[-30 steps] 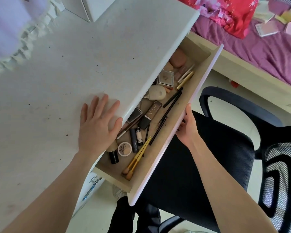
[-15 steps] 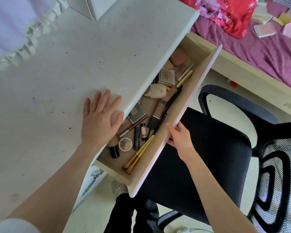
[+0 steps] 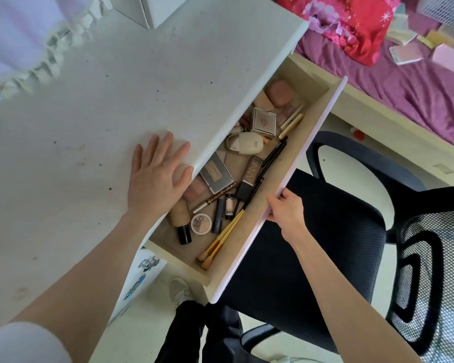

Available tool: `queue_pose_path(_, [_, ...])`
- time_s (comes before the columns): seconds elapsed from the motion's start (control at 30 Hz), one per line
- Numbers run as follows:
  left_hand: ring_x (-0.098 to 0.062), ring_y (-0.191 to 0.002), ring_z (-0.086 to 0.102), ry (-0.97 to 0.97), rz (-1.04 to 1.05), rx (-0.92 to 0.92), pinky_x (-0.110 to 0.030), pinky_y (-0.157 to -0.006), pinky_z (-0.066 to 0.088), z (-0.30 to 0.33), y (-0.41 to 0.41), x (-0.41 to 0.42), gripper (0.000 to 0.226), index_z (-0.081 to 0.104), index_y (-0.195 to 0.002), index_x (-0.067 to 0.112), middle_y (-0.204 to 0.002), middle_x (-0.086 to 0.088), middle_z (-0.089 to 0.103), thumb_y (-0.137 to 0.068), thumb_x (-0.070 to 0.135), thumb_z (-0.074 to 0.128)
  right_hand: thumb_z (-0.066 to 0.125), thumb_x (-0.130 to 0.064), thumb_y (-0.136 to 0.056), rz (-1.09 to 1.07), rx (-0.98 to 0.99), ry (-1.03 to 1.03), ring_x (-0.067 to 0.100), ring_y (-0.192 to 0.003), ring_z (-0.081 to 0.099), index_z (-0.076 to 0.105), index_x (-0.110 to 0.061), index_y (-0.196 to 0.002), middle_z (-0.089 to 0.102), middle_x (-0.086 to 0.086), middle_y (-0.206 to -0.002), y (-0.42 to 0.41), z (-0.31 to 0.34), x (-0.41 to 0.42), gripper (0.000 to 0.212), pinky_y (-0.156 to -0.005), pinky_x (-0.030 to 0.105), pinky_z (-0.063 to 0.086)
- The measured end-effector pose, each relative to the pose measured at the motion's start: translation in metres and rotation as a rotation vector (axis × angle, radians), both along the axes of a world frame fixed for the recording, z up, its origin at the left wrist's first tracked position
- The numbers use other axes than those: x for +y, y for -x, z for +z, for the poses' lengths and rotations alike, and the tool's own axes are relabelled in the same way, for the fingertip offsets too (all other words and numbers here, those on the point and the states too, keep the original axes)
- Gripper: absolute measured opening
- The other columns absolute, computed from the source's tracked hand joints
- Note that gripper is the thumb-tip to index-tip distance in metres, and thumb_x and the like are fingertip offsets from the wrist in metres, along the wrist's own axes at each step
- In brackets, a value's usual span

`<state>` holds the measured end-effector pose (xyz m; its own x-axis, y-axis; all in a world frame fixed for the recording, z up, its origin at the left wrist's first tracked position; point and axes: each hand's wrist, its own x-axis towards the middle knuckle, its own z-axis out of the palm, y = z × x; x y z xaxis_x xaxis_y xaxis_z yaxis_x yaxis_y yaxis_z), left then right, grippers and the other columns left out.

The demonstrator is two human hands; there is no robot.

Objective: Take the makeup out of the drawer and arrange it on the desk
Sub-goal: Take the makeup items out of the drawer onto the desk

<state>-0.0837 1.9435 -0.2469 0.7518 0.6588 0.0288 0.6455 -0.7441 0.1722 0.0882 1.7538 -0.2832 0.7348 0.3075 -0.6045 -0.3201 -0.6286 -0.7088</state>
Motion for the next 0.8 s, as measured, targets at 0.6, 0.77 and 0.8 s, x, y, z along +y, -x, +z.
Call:
queue_pose_path(0.6, [-0.036,-0.140,0.020,0.063,0.032,0.011,-0.055,-0.112,0.011,-0.003,0.000,-0.067,0.055,0.030,-0.143,0.016,-0.150,-0.016,0.027,-0.090,0.024,0.044,0.055,-0.007,-0.092,0.260,-0.517,0.026,0.009,-0.081,0.060,0.060,-0.005,-0.117,0.061,0.005,-0.100,0.020,0.024,-0.030,0.026,-0.074,0.025,0.055])
queue_pose_path(0.77, [-0.029,-0.135,0.035,0.169,-0.162,-0.027,-0.050,-0.107,0.033,-0.017,-0.011,-0.098,0.060,0.033,-0.141,0.013,-0.144,-0.012,0.041,-0.086,0.014,0.056,0.054,-0.005,-0.090,0.887,-0.861,0.093,0.029,-0.112,0.053,0.056,-0.004,-0.126,0.059,0.015,-0.117,-0.013,0.026,0.007,0.035,-0.096,0.042,0.044])
queue_pose_path(0.8, [-0.028,-0.135,0.034,0.226,-0.146,-0.023,-0.046,-0.105,0.037,-0.023,-0.014,-0.098,0.058,0.033,-0.142,0.013,-0.145,-0.012,0.039,-0.088,0.013,0.055,0.053,-0.007,-0.091,1.000,-0.842,0.160,0.028,-0.122,0.046,0.051,-0.008,-0.131,0.055,0.012,-0.127,-0.021,0.022,0.019,0.040,-0.103,0.042,0.038])
